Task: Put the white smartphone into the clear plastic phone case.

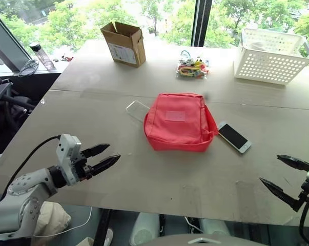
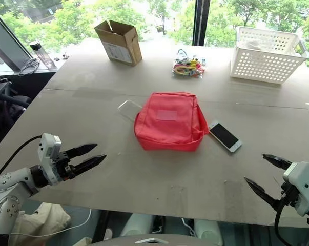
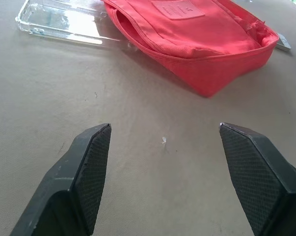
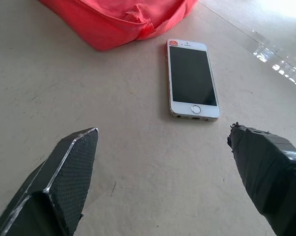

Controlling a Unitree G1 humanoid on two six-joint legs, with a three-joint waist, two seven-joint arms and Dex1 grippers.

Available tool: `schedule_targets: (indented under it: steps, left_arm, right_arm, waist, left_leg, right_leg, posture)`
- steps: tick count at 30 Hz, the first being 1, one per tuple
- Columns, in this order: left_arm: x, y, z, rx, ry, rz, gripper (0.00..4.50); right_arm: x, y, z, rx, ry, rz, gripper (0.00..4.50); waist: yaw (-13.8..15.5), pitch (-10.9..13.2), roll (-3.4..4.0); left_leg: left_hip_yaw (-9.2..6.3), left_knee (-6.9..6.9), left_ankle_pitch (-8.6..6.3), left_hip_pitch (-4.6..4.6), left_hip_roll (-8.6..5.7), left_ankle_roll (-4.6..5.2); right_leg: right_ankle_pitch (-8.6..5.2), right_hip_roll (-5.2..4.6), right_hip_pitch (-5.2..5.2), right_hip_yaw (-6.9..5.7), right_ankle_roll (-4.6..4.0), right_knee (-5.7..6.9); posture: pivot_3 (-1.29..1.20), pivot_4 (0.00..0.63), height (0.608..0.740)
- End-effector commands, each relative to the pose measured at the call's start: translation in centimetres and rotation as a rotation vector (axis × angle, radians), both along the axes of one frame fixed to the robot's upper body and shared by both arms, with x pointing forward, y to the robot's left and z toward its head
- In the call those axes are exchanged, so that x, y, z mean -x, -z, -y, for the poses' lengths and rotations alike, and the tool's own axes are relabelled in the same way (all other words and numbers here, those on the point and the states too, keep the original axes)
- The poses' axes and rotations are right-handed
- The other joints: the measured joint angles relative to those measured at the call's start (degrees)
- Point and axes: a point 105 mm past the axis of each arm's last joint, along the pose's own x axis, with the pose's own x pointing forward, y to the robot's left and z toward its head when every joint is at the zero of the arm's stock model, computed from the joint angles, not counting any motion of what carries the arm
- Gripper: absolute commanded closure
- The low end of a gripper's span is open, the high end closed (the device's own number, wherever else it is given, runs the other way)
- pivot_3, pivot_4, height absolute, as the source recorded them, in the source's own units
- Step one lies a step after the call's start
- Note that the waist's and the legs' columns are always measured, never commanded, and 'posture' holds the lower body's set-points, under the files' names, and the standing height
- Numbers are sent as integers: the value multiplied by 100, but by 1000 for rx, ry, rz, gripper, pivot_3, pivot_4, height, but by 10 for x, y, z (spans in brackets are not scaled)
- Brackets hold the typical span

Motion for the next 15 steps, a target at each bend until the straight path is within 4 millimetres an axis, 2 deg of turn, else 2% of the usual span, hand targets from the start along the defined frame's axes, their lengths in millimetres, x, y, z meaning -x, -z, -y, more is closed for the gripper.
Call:
schedule_targets:
  steps: [1,3,5,10,14,15]
  left_arm:
    - [-11,-17,22,-77,98,130,952]
    - [-25,-31,74,-129,342,234,952]
    - [-27,-33,101,-157,501,260,952]
    - [-60,-15,122,-335,553,254,952]
    - [-83,19,133,-512,607,270,952]
    - [-89,26,134,-536,605,272,1175]
  right_arm:
    - [0,-17,-1,-15,-6,59,0]
    - [1,-34,-20,-74,-62,111,0]
    - [7,-43,-31,-104,-99,119,0]
    - [21,-47,-38,-93,-97,90,0]
    - [28,-44,-40,-81,-73,81,0]
    - [29,-44,-41,-81,-67,80,0]
  waist:
    - [12,2,3]
    - [82,0,10]
    - [176,0,12]
    - [71,-10,15]
    - [53,-9,13]
    - [29,-6,9]
  left_leg:
    - [0,0,0,0,0,0]
    - [0,0,0,-2,-1,0]
    - [0,4,1,-6,-2,0]
    - [12,0,1,-2,-2,0]
    - [11,-2,1,-4,-3,0]
    - [11,-3,1,-4,-5,1]
  right_leg:
    - [0,0,0,0,0,0]
    - [0,-1,0,-3,0,-2]
    - [2,-4,3,-12,-1,0]
    - [2,6,6,0,3,-1]
    - [-3,19,-2,13,11,-3]
    - [-2,19,-1,14,12,-3]
  posture:
    - [0,150,740]
    - [0,150,740]
    - [0,150,740]
    - [0,150,740]
    - [0,150,740]
    - [0,150,740]
